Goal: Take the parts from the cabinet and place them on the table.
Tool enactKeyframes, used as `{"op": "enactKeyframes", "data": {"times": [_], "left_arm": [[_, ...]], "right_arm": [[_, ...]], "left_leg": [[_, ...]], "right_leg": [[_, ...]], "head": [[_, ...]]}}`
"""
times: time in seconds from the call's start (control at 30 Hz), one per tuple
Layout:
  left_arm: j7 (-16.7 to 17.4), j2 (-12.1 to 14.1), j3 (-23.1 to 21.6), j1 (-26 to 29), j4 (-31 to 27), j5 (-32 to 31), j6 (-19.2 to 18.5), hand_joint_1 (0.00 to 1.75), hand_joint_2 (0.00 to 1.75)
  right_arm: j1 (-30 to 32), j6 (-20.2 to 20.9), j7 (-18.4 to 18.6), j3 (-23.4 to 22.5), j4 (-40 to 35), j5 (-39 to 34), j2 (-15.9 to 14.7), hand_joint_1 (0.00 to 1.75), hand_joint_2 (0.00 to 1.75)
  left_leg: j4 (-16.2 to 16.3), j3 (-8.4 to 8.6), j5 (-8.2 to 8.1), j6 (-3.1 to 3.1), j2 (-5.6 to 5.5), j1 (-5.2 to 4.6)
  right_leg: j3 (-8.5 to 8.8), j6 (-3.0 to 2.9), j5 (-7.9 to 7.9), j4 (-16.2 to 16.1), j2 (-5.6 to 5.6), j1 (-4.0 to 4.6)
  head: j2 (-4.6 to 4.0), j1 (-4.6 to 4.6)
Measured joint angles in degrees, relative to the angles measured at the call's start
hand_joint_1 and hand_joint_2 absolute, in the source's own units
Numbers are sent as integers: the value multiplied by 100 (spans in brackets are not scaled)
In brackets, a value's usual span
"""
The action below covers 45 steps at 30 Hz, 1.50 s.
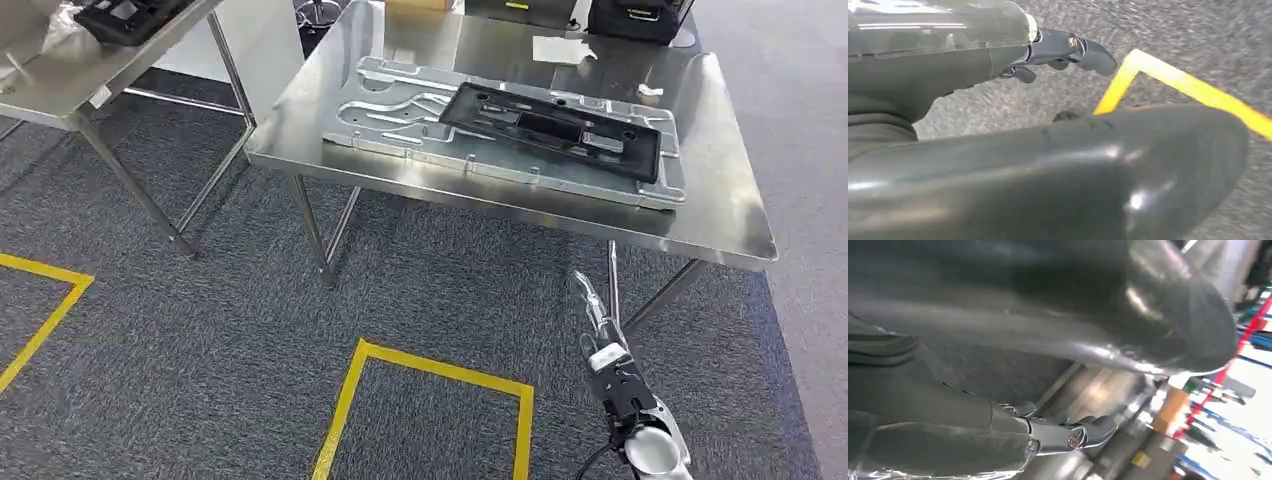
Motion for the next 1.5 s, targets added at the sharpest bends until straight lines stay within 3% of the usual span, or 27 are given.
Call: {"op": "enactKeyframes", "data": {"times": [0.07, 0.13, 0.23, 0.27, 0.33, 0.4, 0.43, 0.47, 0.53, 0.57, 0.6, 0.63, 0.77, 0.8, 0.83, 0.9, 0.93, 0.97, 1.03, 1.1, 1.13, 1.17, 1.27, 1.3, 1.37, 1.43, 1.5], "left_arm": [[35, 0, -20, -5, 0, -44, 15, 0, 0], [68, -13, -59, -29, -4, -105, 17, 0, 0], [116, -9, -138, -40, -4, -138, 20, 0, 0], [131, 0, -151, -27, -2, -153, 22, 0, 0], [144, 11, -159, -28, -2, -175, 24, 0, 0], [147, 15, -164, -25, -2, -175, 26, 0, 0], [147, 20, -168, -27, -2, -177, 31, 0, 0], [147, 20, -173, -29, -2, -177, 33, 0, 0], [147, 26, -192, -32, -2, -177, 33, 0, 0], [147, 26, -203, -32, -2, -179, 29, 0, 0], [147, 28, -212, -35, -2, -195, 20, 0, 0], [149, 28, -234, -57, -4, -214, 13, 0, 0], [190, 31, -295, -52, -4, -234, -20, 0, 0], [201, 28, -297, -55, -4, -230, -22, 0, 0], [216, 31, -297, -58, -2, -230, -20, 0, 0], [249, 28, -297, -49, -4, -225, 15, 0, 0], [260, 28, -297, -39, -2, -216, 48, 0, 0], [269, 28, -297, -29, -2, -201, 87, 0, 0], [252, 28, -300, -5, -2, -197, 144, 0, 0], [254, 22, -300, 2, -2, -190, 186, 0, 0], [258, 20, -300, 5, -4, -182, 192, 0, 0], [260, 17, -297, 12, -4, -177, 199, 0, 0], [271, 15, -300, 22, -4, -145, 243, 0, 0], [273, 15, -297, 21, -2, -120, 258, 0, 0], [317, 15, -297, 29, -4, -107, 280, 0, 0], [370, 15, -297, 41, -2, -105, 306, 0, 0], [415, 13, -297, 51, -4, -105, 334, 0, 0]], "right_arm": [[65, 20, 48, 0, 20, 22, 44, 0, 0], [74, 33, 94, 0, 18, 42, 68, 0, 0], [174, 42, 116, 0, 26, 57, 114, 0, 0], [211, 52, 114, 0, 33, 59, 148, 0, 0], [230, 72, 118, 0, 37, 61, 199, 0, 0], [274, 74, 120, 0, 40, 63, 241, 0, 0], [290, 74, 120, 0, 48, 63, 249, 0, 0], [298, 74, 120, 0, 59, 66, 258, 0, 0], [314, 90, 125, 0, 81, 66, 284, 0, 0], [319, 105, 129, 0, 92, 66, 295, 0, 0], [319, 116, 129, 0, 101, 66, 308, 0, 0], [334, 127, 129, 0, 109, 66, 323, 0, 0], [391, 140, 134, 0, 166, 96, 415, 0, 0], [426, 146, 134, 0, 177, 112, 429, 0, 0], [467, 155, 136, 0, 188, 120, 437, 0, 0], [495, 184, 138, 0, 221, 144, 457, 0, 0], [524, 188, 136, 2, 228, 168, 488, 0, 0], [568, 190, 138, 13, 234, 194, 529, 0, 0], [644, 243, 138, 39, 251, 178, 601, 0, 0], [659, 534, 116, 44, 280, -130, 638, 0, 0], [636, 687, 96, 44, 309, -346, 641, 0, 0], [580, 844, 66, 44, 383, -576, 641, 0, 0], [507, 1018, -35, 44, 684, -826, 643, 0, 0], [482, 1023, -44, 44, 790, -857, 645, 0, 0], [396, 1014, -79, 44, 1001, -946, 684, 0, 0], [362, 948, -118, 44, 1157, -960, 715, 0, 0], [354, 894, -133, 44, 1308, -957, 739, 0, 0]], "left_leg": [[19, -132, 107, -36, -6, -9], [53, -188, 185, -92, -3, -43], [7, -191, 346, -198, 23, -5], [12, -215, 356, -238, 15, -26], [382, -379, -207, -285, 4, 7], [1253, -593, -867, -343, 5, 31], [1695, -676, -1009, -370, 5, 37], [1901, -661, -942, -383, 6, 47], [1640, -307, -540, -398, 7, 75], [1108, 103, -373, -392, 8, 84], [679, 426, -391, -382, 8, 88], [77, 818, -694, -356, 1, 56], [-32, 750, -633, -154, -10, 16], [-63, 705, -555, -87, 26, 47], [-64, 631, -494, -40, 28, 43], [-62, 458, -391, -6, 30, 35], [-59, 385, -332, -5, 31, 29], [-54, 305, -273, -11, 32, 24], [-47, 181, -182, -36, 33, 22], [-34, 123, -121, -64, 66, 20], [-22, 124, -103, -84, 69, 7], [-10, 116, -79, -119, 82, -6], [-28, 123, -12, -225, 187, 13], [28, 85, -41, -269, 168, 11], [523, -120, -483, -326, 57, 29], [1476, -484, -977, -360, 52, 35], [1834, -567, -1013, -370, 52, 35]], "right_leg": [[687, -67, 341, -868, 10, 15], [1368, -163, 101, -1879, 11, 79], [1316, -260, 155, -1918, 13, 119], [1282, -318, 248, -1964, 8, 58], [1137, -421, 377, -1964, -28, 56], [955, -426, 505, -1943, -29, 62], [843, -418, 576, -1913, -34, 62], [736, -407, 628, -1884, -38, 60], [538, -372, 722, -1807, -37, 56], [429, -346, 764, -1748, -36, 50], [371, -323, 786, -1701, -33, 49], [300, -281, 813, -1647, -31, 71], [281, -121, 974, -1643, -39, 53], [252, -90, 907, -1592, -24, 21], [172, -63, 606, -1432, -3, 12], [-86, -7, -87, -626, 10, 2], [-204, 9, -287, -185, 10, 2], [-242, 18, -293, 104, 10, 2], [19, 3, 120, -48, 11, 2], [754, -49, 410, -1081, -37, 11], [1109, -91, 299, -1618, -165, 28], [1255, -156, 200, -1884, -176, 86], [1191, -292, 232, -1915, -97, 113], [1186, -359, 314, -1968, -81, 52], [1102, -438, 373, -1956, -43, 61], [1006, -454, 421, -1920, 5, 71], [921, -438, 441, -1860, 59, 73]], "head": [[0, 0], [0, 2], [0, 0], [0, 0], [0, -2], [0, -2], [0, -4], [0, -2], [0, -2], [0, -2], [0, -2], [0, -2], [0, -4], [0, 0], [0, 0], [0, 0], [0, 2], [0, 0], [0, 0], [0, 0], [0, 0], [0, 0], [0, 0], [0, 0], [0, -2], [0, 0], [0, 0]]}}
